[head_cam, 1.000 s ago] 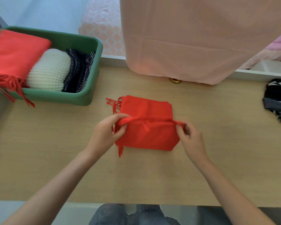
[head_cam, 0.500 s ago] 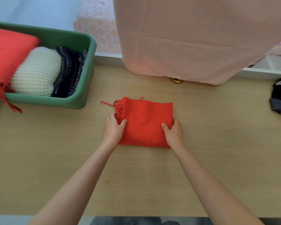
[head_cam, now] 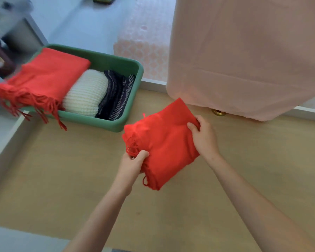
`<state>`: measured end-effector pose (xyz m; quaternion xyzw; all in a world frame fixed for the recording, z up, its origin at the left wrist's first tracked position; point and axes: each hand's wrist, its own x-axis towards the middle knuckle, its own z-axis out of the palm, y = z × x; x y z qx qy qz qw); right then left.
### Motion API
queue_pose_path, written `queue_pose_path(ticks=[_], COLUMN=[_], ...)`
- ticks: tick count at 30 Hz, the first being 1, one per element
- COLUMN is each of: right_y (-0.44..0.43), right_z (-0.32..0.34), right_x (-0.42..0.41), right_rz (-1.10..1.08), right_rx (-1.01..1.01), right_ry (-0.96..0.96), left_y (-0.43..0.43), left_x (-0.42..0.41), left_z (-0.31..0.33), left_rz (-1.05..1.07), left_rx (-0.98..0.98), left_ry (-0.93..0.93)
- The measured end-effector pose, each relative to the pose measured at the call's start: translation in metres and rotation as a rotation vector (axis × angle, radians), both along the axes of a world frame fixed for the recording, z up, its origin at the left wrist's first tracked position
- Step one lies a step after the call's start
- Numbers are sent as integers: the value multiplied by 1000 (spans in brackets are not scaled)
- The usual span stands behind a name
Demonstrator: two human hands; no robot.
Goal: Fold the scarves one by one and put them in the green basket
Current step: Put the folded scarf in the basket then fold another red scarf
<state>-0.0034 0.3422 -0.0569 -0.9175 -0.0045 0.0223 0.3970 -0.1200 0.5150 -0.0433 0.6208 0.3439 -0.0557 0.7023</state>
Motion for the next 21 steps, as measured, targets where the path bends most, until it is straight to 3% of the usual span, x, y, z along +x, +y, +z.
queue_pose_path(ticks=[6,12,16,21], right_y=[122,239,268,263], right_z=[76,68,41,2], right_x=[88,165,180,175], right_rz=[276,419,502,580], right_rx=[-43,-179,-393,-552], right_ry=[-152,-118,-175,-167], left_y=[73,129,141,136], left_x=[31,81,98,106], left_z=[44,32,15,22], left_rz=[215,277,146,-271], left_rx=[89,404,503,1131], left_ry=[-217,-122,-41,277])
